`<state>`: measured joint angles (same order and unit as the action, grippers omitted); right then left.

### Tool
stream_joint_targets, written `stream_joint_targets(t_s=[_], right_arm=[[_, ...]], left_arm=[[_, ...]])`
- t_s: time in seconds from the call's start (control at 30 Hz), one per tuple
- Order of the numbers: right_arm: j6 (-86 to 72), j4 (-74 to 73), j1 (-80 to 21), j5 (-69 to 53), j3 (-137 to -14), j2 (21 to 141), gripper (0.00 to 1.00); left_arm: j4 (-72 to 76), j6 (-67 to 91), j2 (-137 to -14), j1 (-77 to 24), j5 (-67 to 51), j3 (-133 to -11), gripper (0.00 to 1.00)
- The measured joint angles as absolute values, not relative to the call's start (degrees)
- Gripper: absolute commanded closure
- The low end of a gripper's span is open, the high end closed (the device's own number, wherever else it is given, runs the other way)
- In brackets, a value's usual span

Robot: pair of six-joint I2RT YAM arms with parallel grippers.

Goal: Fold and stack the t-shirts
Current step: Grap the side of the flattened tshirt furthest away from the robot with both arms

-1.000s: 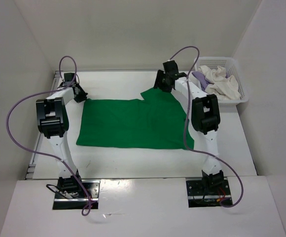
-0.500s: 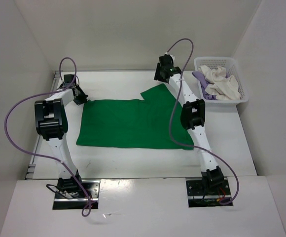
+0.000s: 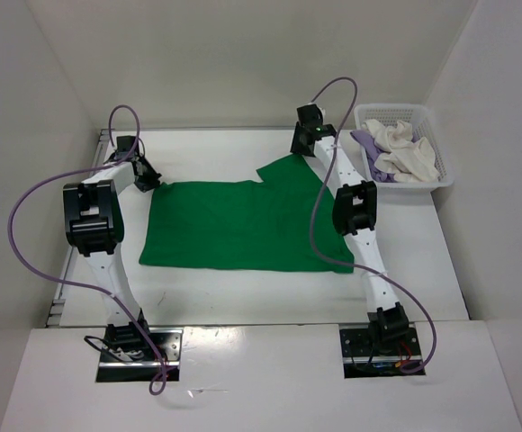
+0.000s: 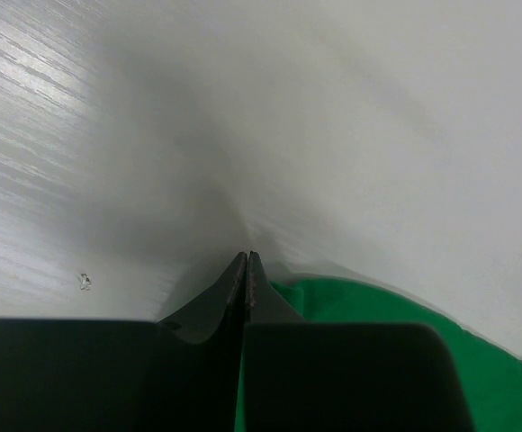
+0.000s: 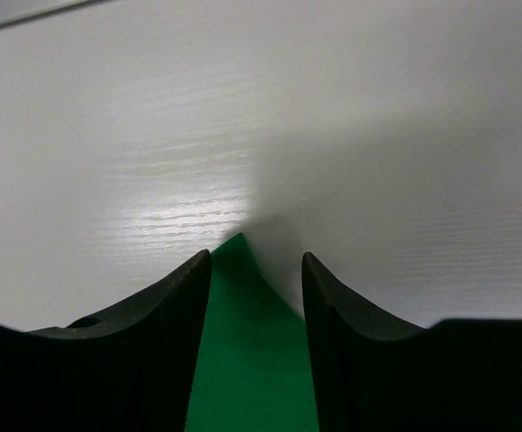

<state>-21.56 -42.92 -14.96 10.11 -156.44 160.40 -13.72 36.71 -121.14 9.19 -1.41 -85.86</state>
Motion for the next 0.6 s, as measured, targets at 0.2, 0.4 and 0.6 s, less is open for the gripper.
stream_joint_targets(t_s=[0.2,0.4,0.6], right_arm=[[-21.58,-42.00,-14.96,6.90,-157.07,161.62,0.59],[-22.33,-42.00,-14.72,5.30,-157.21,161.80,0.84],[-22.92,-42.50,-14.72,4.60,-157.88,162.17,1.00]], left_arm=[[-13.72,37.58,-121.14,9.19,-1.43,-85.86,1.00],[-13.72,37.71,-121.08,8.91,-1.45,-85.82,1.00],[-13.69,37.87,-120.33,8.45,-1.96,-84.71,1.00]])
